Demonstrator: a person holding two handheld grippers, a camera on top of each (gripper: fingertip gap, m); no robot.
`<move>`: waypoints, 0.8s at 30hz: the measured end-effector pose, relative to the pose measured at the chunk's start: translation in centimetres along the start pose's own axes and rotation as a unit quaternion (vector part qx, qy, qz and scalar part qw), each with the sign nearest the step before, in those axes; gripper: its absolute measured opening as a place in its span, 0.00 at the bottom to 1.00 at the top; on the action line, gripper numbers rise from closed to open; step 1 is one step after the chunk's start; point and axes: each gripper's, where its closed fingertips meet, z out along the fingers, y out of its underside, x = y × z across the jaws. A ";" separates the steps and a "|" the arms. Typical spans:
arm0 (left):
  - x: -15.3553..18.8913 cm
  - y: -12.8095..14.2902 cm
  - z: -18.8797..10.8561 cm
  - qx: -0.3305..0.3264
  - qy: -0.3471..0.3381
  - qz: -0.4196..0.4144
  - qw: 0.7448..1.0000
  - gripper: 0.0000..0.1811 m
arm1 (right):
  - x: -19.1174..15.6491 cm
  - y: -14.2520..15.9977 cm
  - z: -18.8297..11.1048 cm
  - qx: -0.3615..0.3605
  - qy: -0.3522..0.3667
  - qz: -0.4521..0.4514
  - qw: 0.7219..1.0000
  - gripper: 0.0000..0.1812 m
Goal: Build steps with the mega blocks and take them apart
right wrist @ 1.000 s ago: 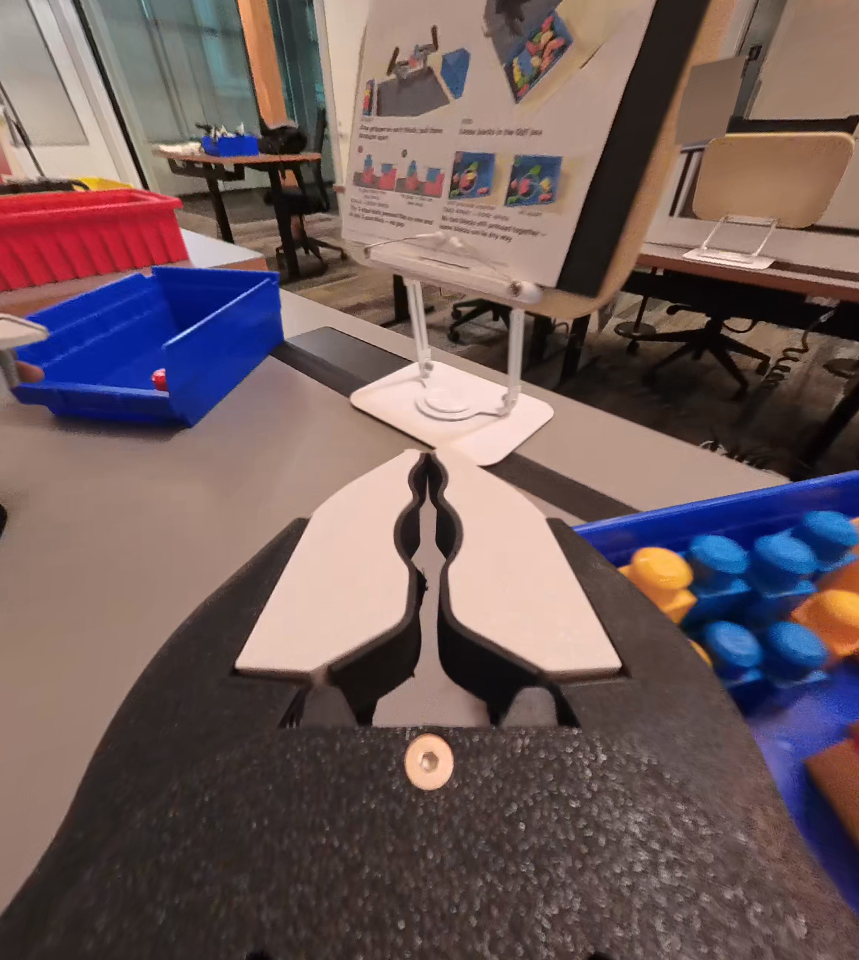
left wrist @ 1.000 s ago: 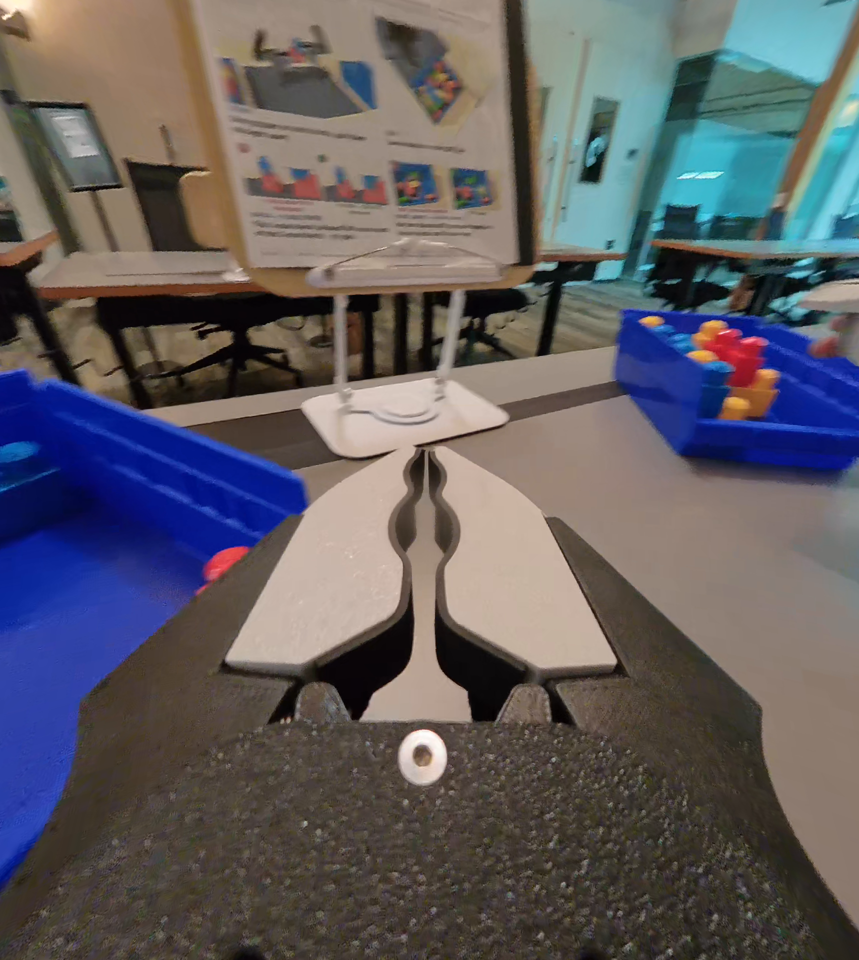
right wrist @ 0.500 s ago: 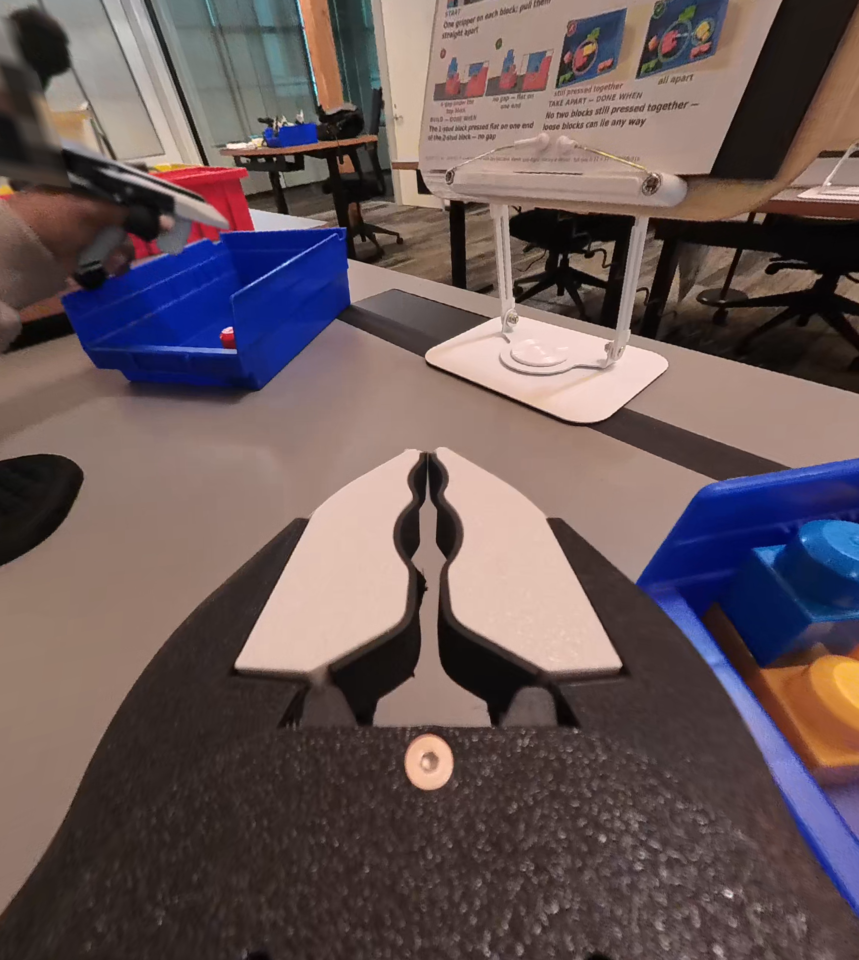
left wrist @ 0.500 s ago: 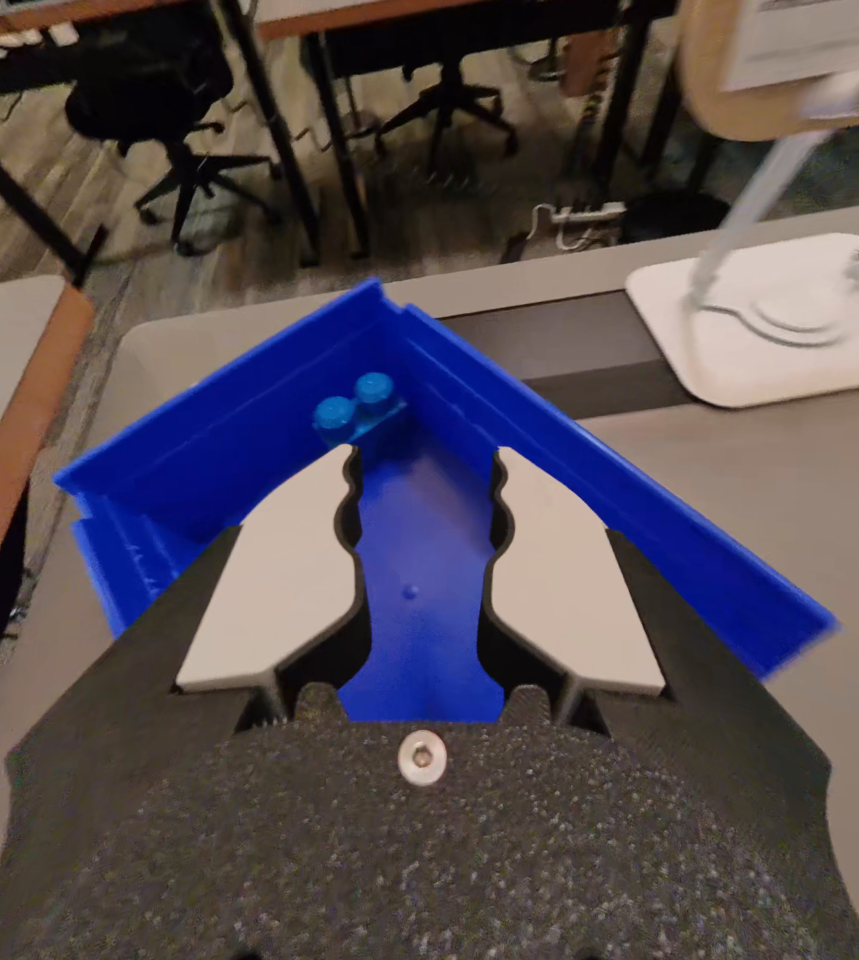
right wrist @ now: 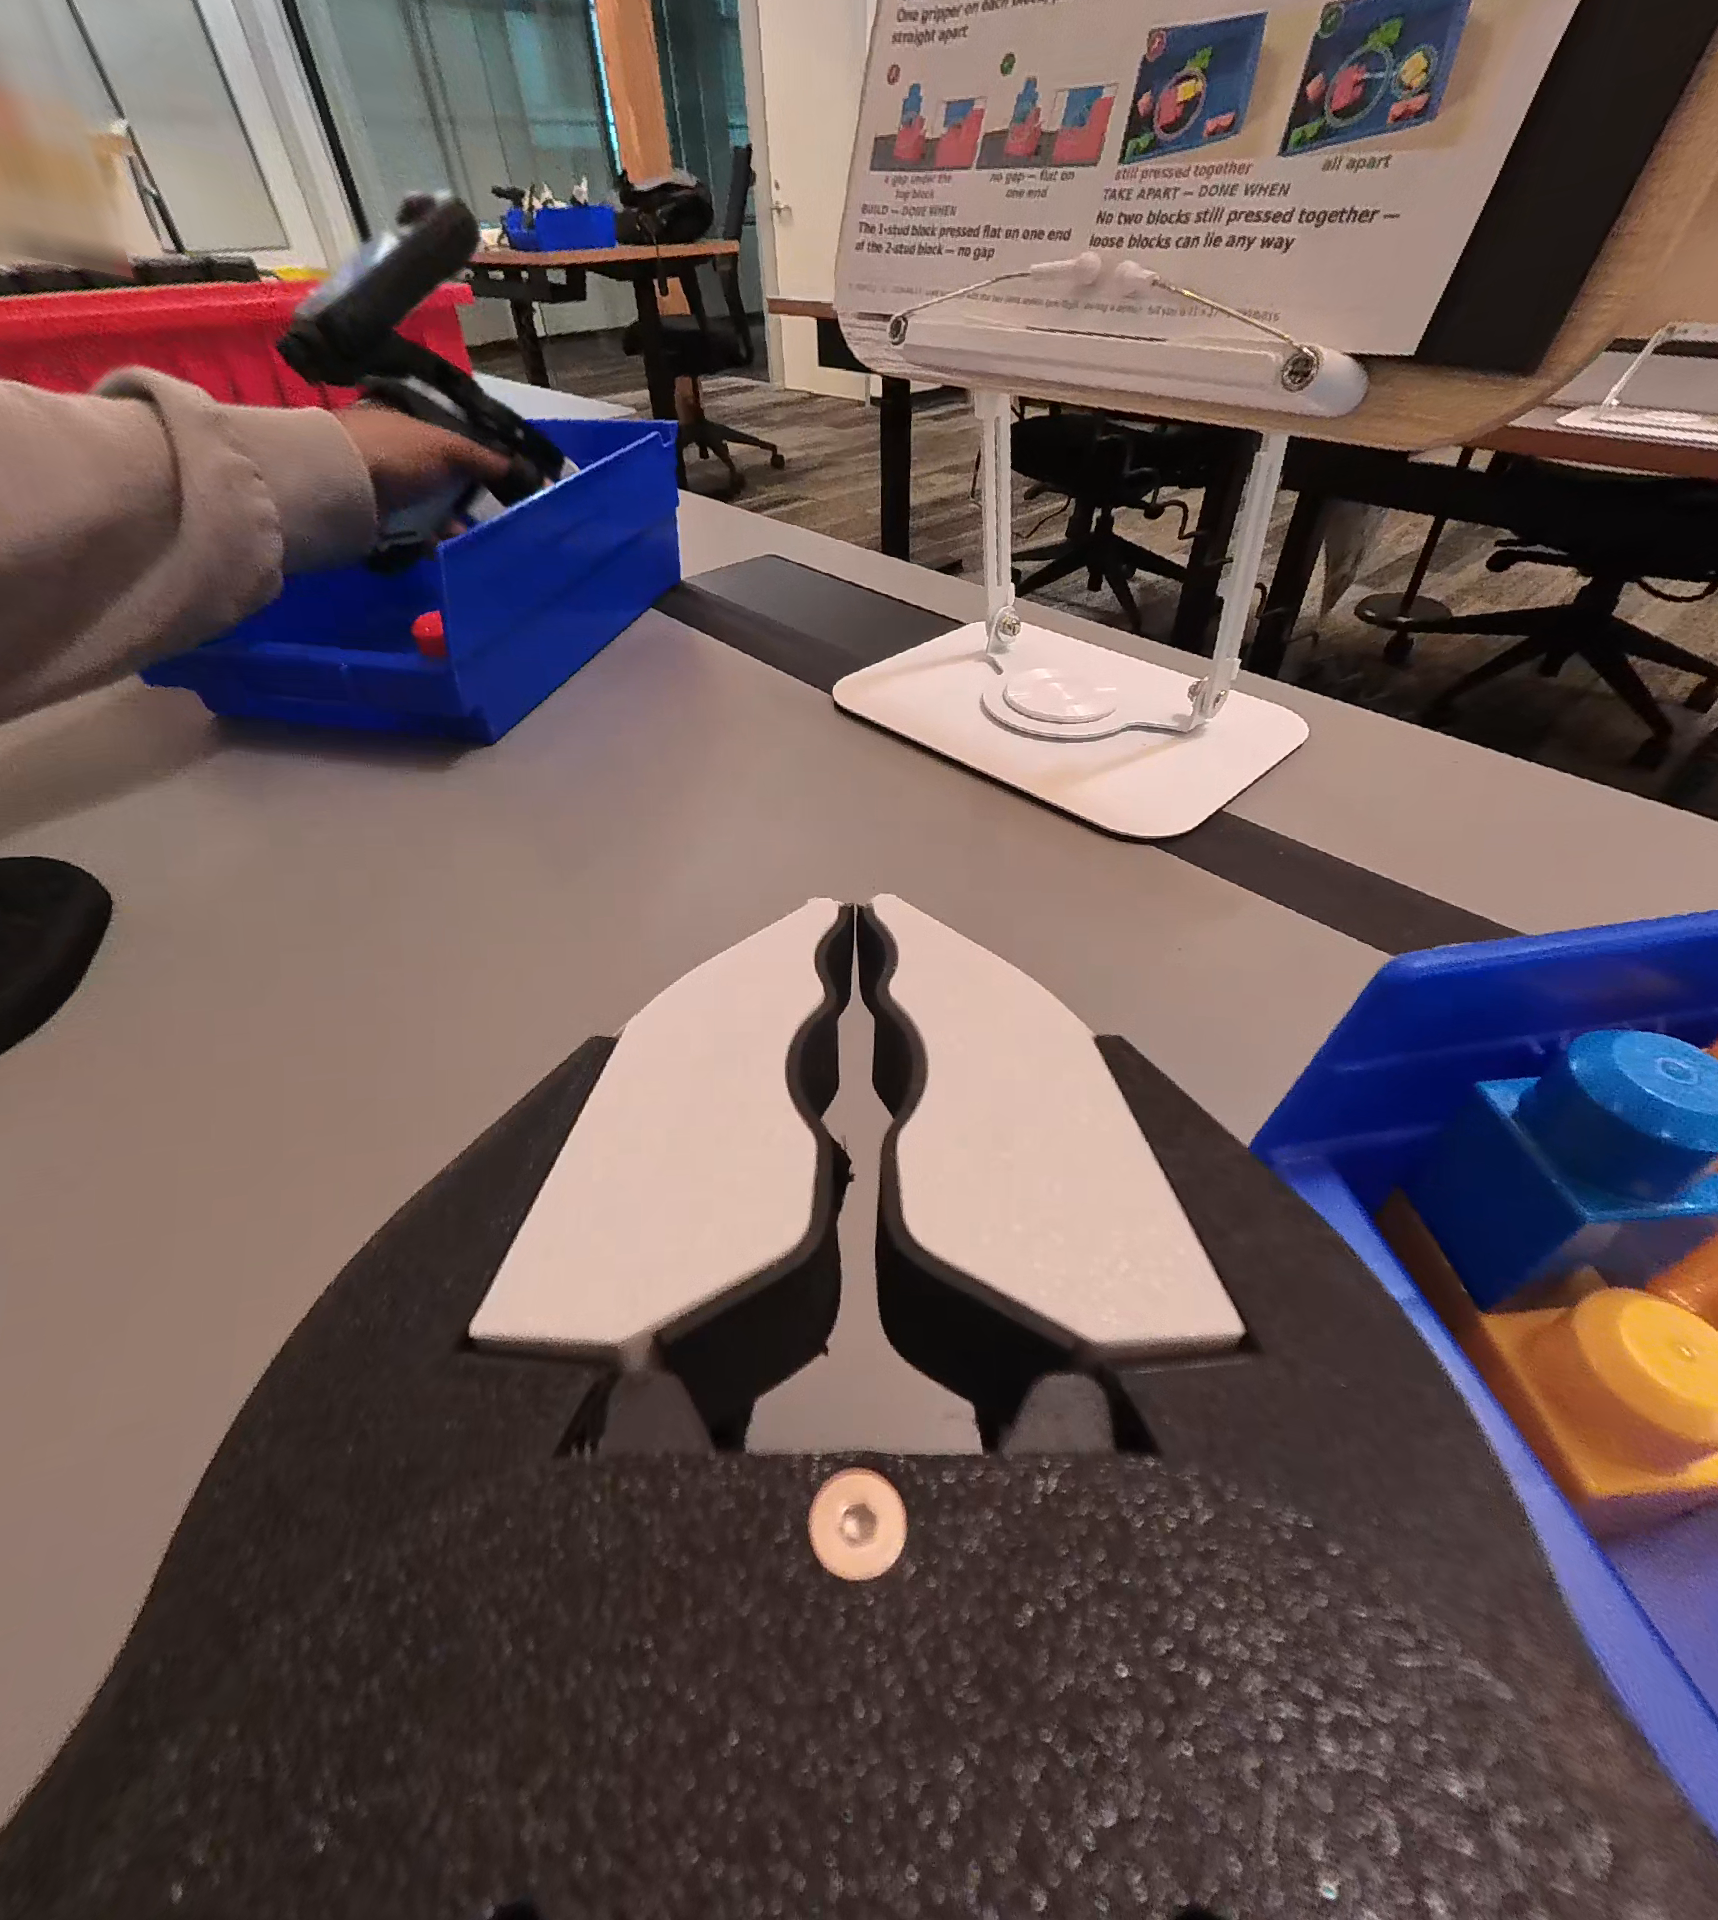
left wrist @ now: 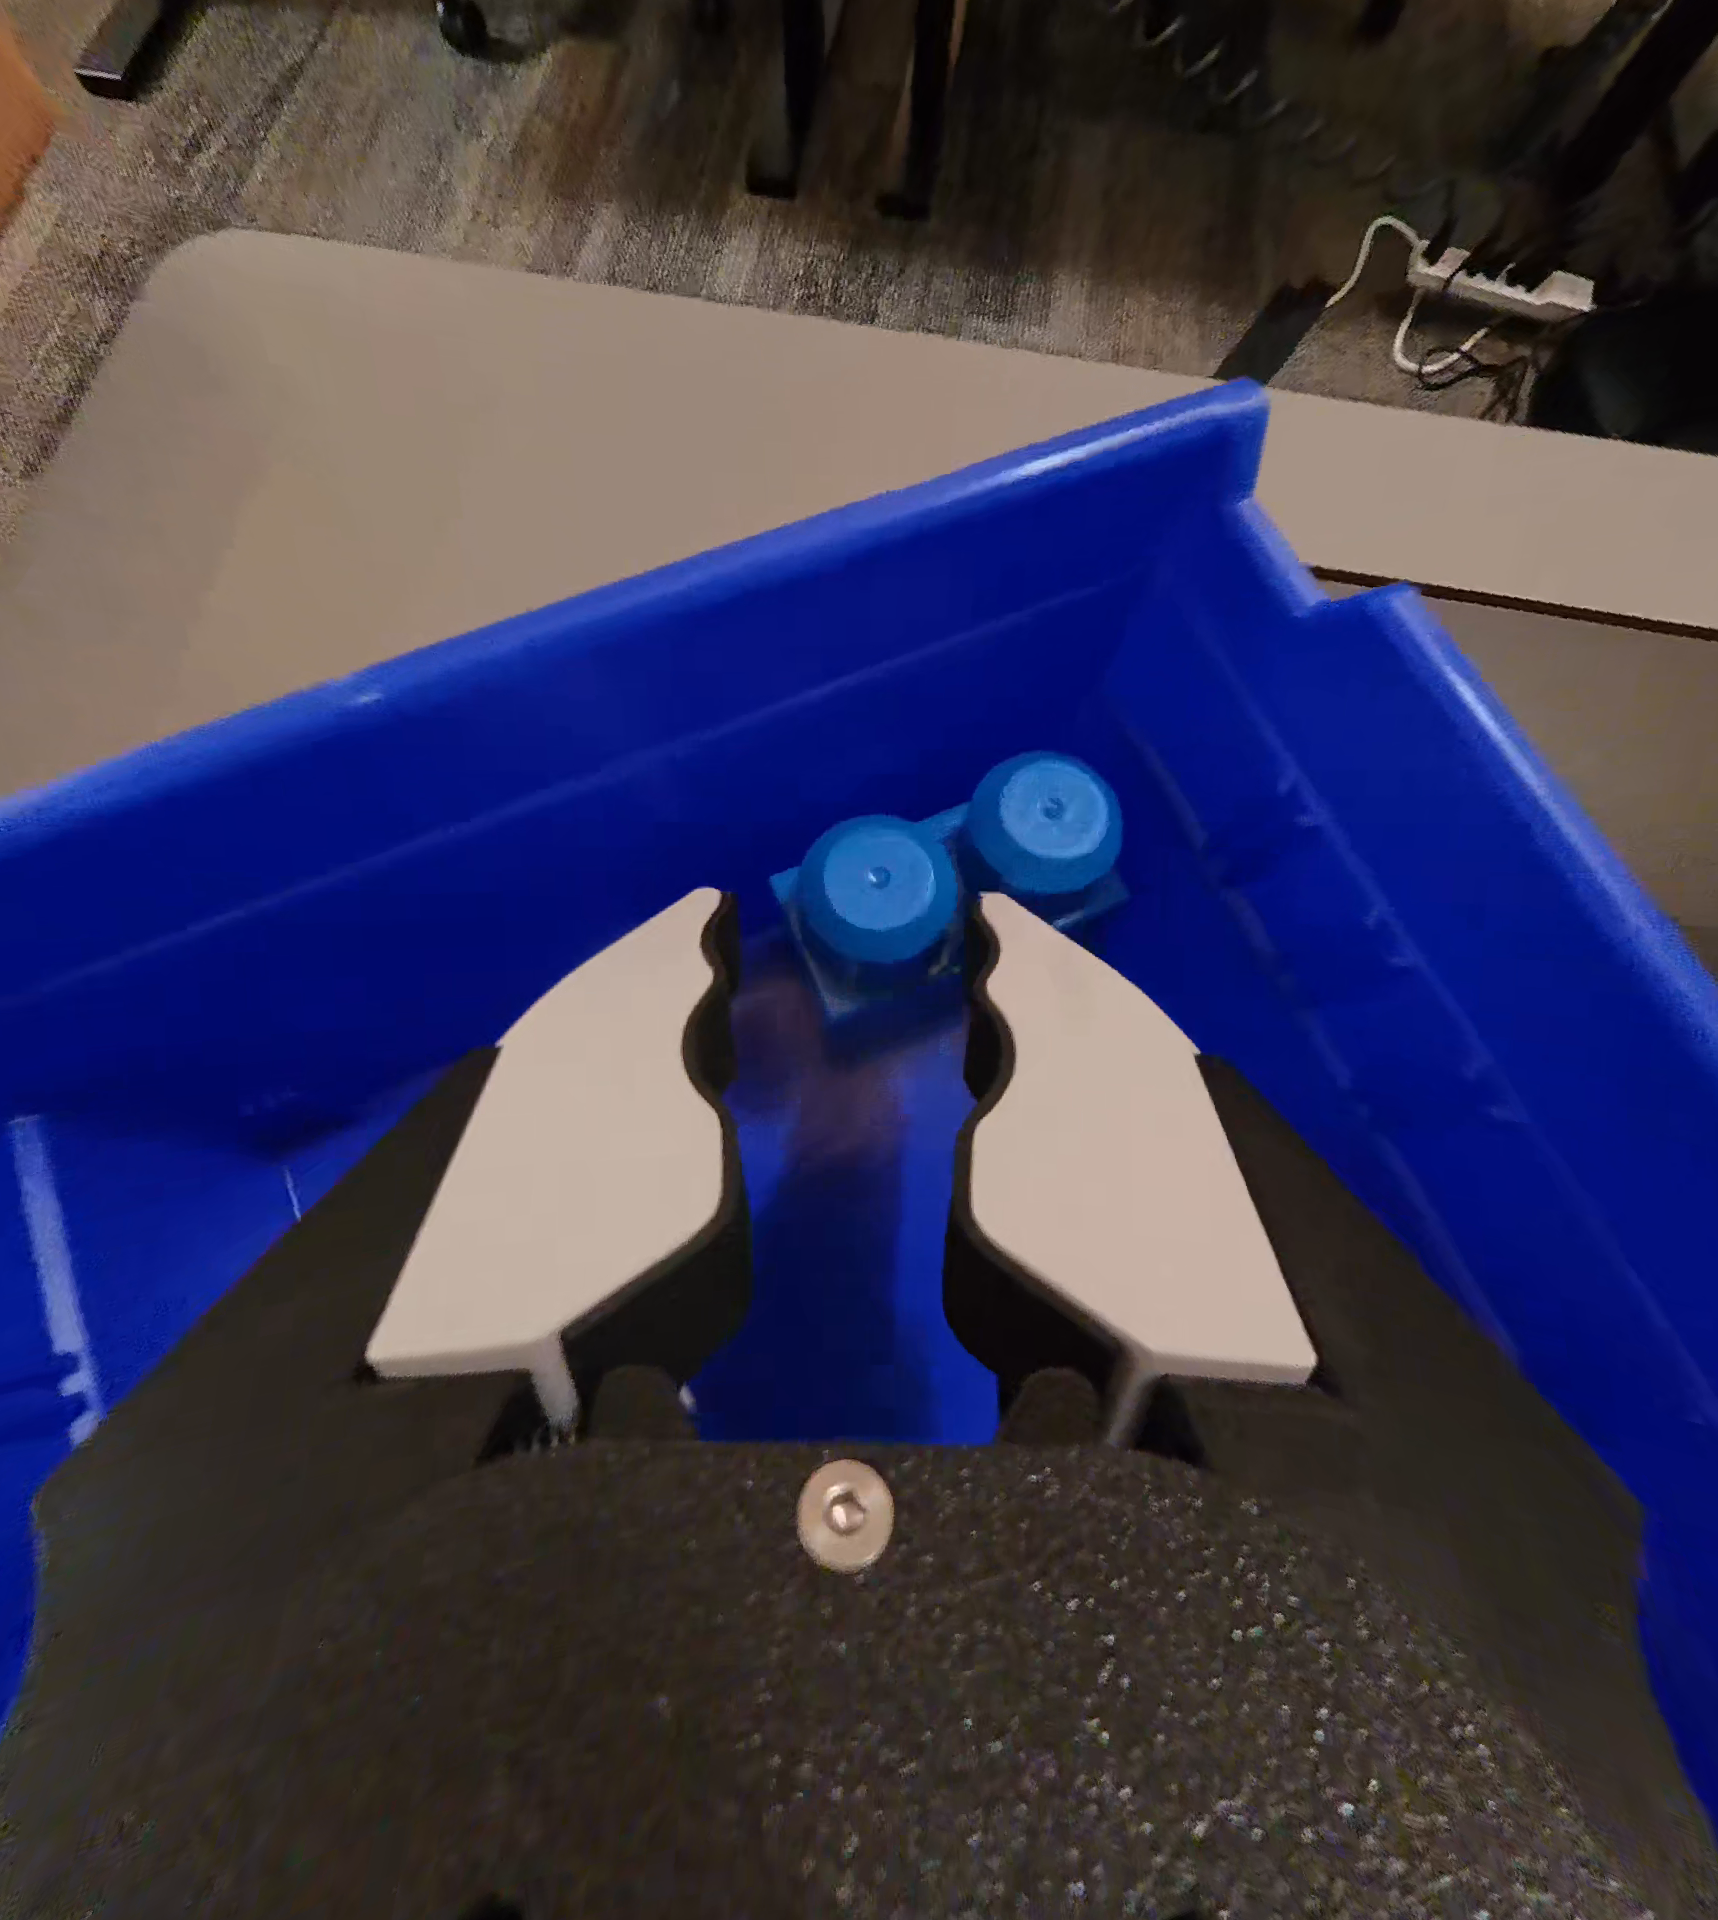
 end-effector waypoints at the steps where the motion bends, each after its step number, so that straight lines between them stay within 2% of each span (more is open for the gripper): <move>1: 0.0 0.2 0.4 -0.001 -0.002 0.002 1.000 0.21 | 0.1 0.0 -0.1 0.000 0.000 0.001 1.000 0.00; 2: 0.1 0.1 0.6 0.008 -0.001 0.002 1.000 0.16 | 0.1 0.0 -0.1 0.001 0.000 0.003 1.000 0.00; 5: 0.3 -0.2 0.7 0.017 0.002 0.017 1.000 0.16 | 0.1 0.1 -0.1 0.000 -0.004 0.008 1.000 0.00; 8: 0.2 -1.3 -0.9 0.042 -0.008 0.039 0.998 0.16 | 0.0 0.4 0.0 -0.006 -0.008 0.007 1.000 0.00; 12: 2.4 -4.8 -7.1 0.121 0.003 0.099 0.988 0.16 | -0.1 0.4 0.0 -0.004 -0.011 0.004 1.000 0.00; 15: 7.7 -5.0 -14.2 0.175 0.071 0.157 0.969 0.16 | -0.2 0.3 -0.1 -0.003 -0.012 0.005 1.000 0.00; 17: 12.2 -3.1 -18.9 0.194 0.126 0.194 0.953 0.16 | -0.2 0.4 0.0 -0.005 -0.014 0.006 1.000 0.00; 19: 16.9 0.6 -22.5 0.189 0.189 0.219 0.938 0.16 | -0.3 0.6 0.1 -0.007 -0.016 0.007 1.000 0.00; 21: 21.2 5.2 -24.8 0.173 0.240 0.237 0.926 0.16 | -0.4 0.8 0.2 -0.010 -0.016 0.007 1.000 0.00; 24: 26.6 12.8 -26.6 0.130 0.300 0.243 0.913 0.15 | -0.5 1.1 0.4 -0.016 -0.013 0.006 1.000 0.00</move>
